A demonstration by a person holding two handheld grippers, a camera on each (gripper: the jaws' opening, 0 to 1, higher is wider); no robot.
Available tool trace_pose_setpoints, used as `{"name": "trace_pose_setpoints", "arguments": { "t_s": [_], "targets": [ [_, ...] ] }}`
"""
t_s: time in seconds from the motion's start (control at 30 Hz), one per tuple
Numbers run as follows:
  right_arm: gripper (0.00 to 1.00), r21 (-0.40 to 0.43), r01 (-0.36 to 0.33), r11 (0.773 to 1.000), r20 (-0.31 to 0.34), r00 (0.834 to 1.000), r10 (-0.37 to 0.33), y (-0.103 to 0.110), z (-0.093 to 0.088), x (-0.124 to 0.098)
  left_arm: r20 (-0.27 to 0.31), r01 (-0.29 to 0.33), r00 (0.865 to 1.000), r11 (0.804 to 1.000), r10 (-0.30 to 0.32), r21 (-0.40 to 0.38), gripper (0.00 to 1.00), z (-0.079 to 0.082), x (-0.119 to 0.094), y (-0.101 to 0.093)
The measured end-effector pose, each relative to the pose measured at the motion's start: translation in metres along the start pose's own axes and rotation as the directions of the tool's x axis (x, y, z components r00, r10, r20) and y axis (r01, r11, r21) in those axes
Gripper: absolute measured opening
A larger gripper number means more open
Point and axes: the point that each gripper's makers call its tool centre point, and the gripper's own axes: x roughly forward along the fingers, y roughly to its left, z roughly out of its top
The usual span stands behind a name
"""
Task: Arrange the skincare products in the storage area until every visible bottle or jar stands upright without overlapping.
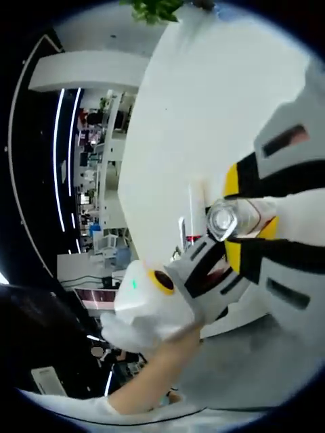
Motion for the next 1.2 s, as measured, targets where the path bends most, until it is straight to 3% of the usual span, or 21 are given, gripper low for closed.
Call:
{"name": "trace_pose_setpoints", "arguments": {
  "t_s": [0.47,0.87,1.2],
  "targets": [
    [0.22,0.017,-0.011,1.0,-0.003,1.0,0.011,-0.016,-0.002,0.022,0.003,-0.024,1.0,0.999,0.024,-0.022,0.19,-0.003,0.011,0.025],
    [0.22,0.014,-0.032,0.999,0.004,0.999,0.032,-0.011,-0.001,0.026,-0.035,-0.031,0.999,0.999,0.03,-0.026,0.19,-0.013,0.011,0.027],
    [0.22,-0.04,-0.059,0.997,-0.017,0.998,0.058,-0.012,0.001,0.03,-0.027,-0.041,0.999,0.998,0.04,-0.044,0.19,-0.011,0.012,0.028]
  ]
}}
